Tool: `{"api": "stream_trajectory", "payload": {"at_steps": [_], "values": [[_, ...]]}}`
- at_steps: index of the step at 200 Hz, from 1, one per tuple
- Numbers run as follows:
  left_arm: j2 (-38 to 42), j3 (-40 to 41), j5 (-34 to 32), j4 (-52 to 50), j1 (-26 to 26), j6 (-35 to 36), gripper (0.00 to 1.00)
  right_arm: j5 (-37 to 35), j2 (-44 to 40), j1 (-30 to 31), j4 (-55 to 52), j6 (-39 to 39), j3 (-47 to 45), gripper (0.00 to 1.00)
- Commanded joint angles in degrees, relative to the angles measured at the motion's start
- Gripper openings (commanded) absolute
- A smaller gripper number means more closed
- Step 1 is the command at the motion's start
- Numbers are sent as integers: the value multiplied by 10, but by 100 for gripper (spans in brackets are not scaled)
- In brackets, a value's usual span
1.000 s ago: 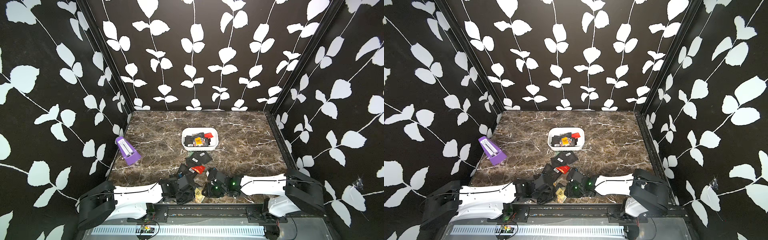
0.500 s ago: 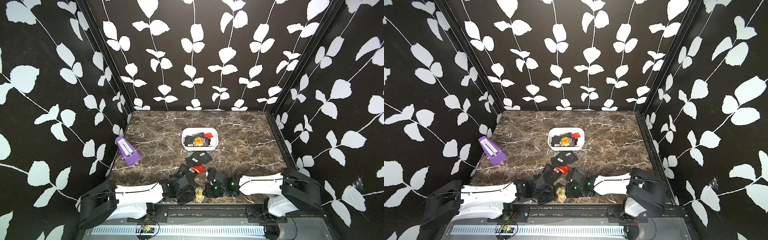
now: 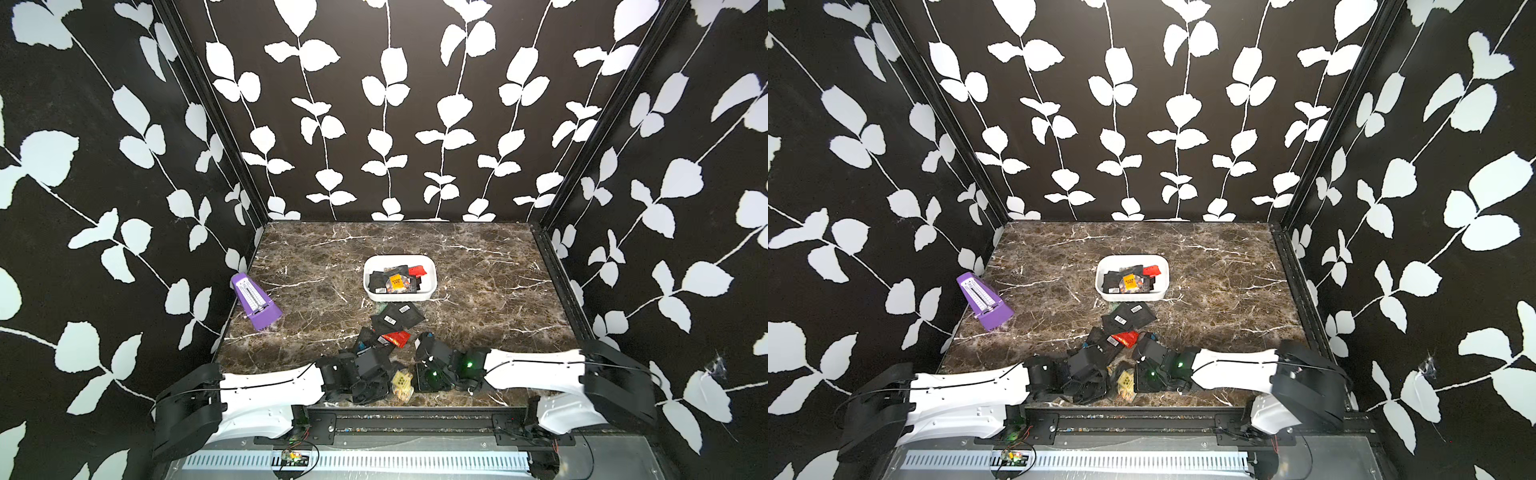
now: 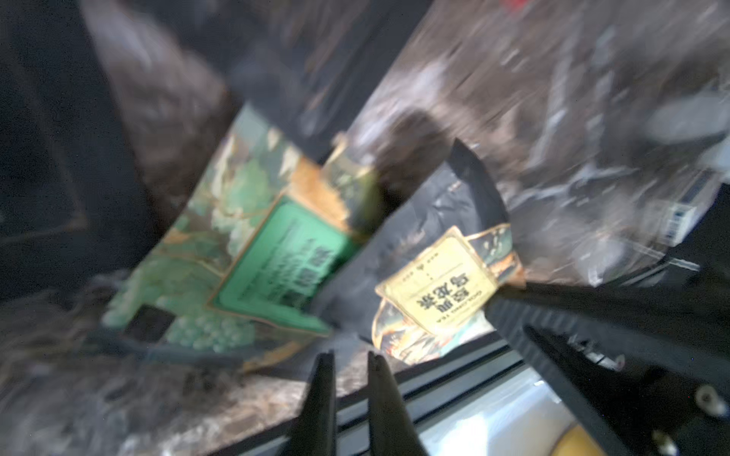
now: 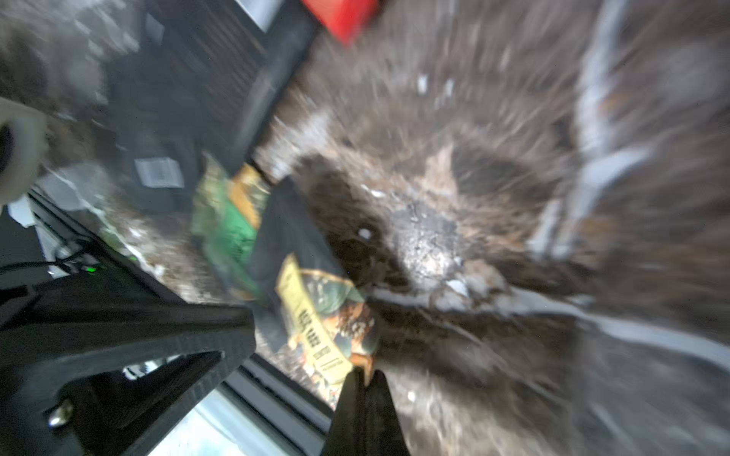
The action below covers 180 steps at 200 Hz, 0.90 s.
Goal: Put the tea bags into the storage box
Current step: Pick up the tea bag from the center of the board, then place the tea bag in the storage box.
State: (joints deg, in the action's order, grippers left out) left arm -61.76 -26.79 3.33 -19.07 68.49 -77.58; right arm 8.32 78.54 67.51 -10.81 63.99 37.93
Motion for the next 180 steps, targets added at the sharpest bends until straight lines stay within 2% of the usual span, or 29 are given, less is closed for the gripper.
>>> {"api": "stream_trajectory", "payload": {"at_steps": [1,25,47,78,110,133,180], "values": [[23,-57,-69,-82,2,55,21,-69,-59,-2,-98,-36,53,0],[23,-107,-115,-148,1,85,28,-100,-120,-20,-173,-64,94,0],[19,-134,-150,-207,-3,94,31,-112,-157,-62,-217,-102,136,0],[46,-106,-150,-187,-21,95,40,-76,-149,-153,-226,-152,191,0],[78,-50,-109,-146,-52,76,47,-27,-65,-230,-193,-186,249,0],[96,-31,-101,-150,-56,71,57,16,20,-269,-150,-189,287,0],[124,0,-92,-154,-57,60,62,50,184,-317,-86,-193,398,0]]}}
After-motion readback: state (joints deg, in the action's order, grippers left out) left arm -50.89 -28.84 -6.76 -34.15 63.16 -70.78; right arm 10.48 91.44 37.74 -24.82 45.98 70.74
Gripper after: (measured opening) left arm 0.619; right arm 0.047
